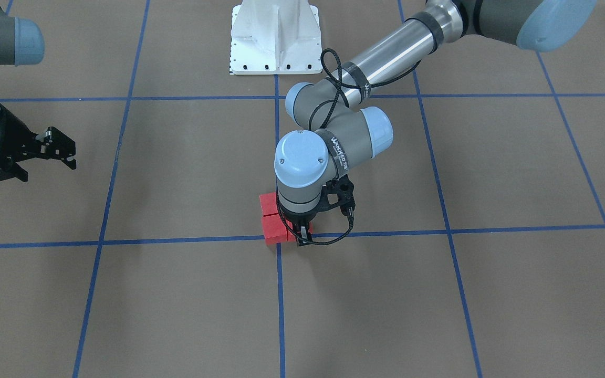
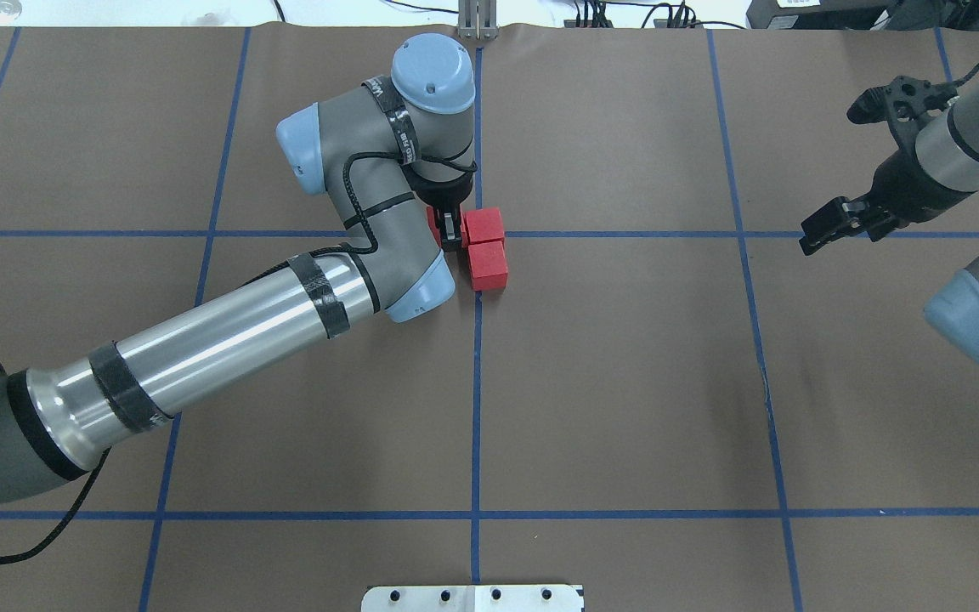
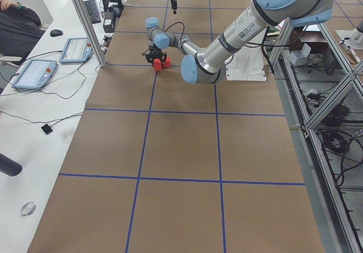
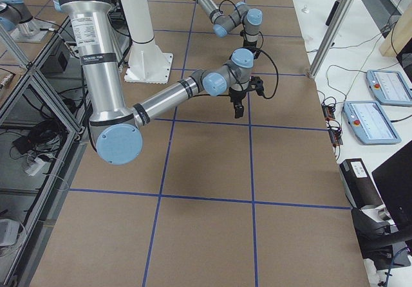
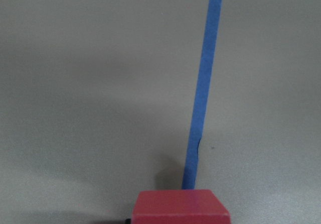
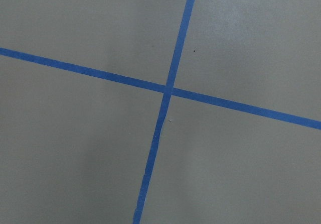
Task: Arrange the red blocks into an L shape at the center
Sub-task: 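Press the red cube against the pair and open the left gripper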
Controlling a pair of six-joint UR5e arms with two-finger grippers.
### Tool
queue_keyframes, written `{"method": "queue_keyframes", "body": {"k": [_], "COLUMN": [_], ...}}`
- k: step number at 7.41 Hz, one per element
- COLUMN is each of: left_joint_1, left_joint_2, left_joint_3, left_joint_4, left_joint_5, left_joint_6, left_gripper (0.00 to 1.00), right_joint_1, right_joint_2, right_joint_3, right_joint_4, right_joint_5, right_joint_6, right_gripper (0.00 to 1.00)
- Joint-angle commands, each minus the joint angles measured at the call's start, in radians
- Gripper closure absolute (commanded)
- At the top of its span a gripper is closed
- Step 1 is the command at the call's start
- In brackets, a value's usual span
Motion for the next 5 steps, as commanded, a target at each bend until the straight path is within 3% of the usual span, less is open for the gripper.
{"method": "queue_keyframes", "body": {"k": [1,4,5], "left_joint_1": [0.006,0.009,0.009], "left_joint_2": [0.001,0.001,0.001], "left_joint_3": [0.0,0.0,-0.002], "left_joint_4": [0.0,0.0,0.0], "left_joint_5": [0.0,0.0,0.0], "left_joint_6": [0.001,0.001,0.0], "left_gripper": [1.0,0.99,0.84], "right_joint_1": [0.0,0.0,0.0], "right_joint_2": [-0.002,-0.002,-0.002], "right_joint_3": [0.006,0.008,0.008], "right_joint_4": [0.0,0.0,0.0], "right_joint_5": [0.0,0.0,0.0], "right_joint_6": [0.0,0.0,0.002], "right_gripper": [0.01,0.01,0.01]}}
